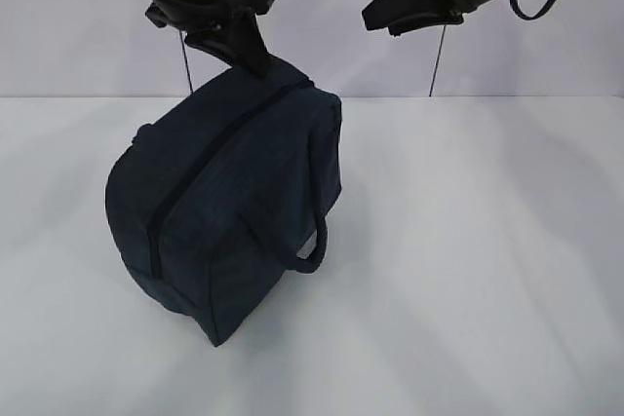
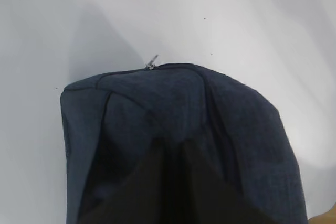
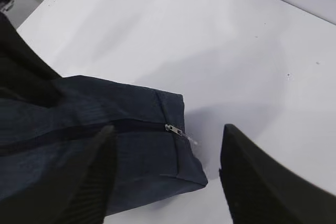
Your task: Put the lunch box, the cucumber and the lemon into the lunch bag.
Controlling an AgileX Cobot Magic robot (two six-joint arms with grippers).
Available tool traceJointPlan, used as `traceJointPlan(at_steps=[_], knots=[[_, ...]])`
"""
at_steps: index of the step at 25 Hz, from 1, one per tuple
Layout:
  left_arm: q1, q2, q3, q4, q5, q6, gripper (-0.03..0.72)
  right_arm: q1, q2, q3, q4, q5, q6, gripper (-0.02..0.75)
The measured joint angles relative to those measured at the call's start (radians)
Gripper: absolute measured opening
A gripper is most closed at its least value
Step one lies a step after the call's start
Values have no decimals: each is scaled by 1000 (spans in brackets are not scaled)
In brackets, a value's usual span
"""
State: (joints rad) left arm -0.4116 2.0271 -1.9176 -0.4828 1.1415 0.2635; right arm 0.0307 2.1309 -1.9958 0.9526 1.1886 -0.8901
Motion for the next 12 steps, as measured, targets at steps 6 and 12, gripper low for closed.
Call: traceJointPlan(at_steps=[6,12], knots=[[14,55,0,5,-30,-9,24,0,-7,0,-2,5,4,489],[15,72,0,7,-66,-11,76,0,-7,0,-2,9,10,489]])
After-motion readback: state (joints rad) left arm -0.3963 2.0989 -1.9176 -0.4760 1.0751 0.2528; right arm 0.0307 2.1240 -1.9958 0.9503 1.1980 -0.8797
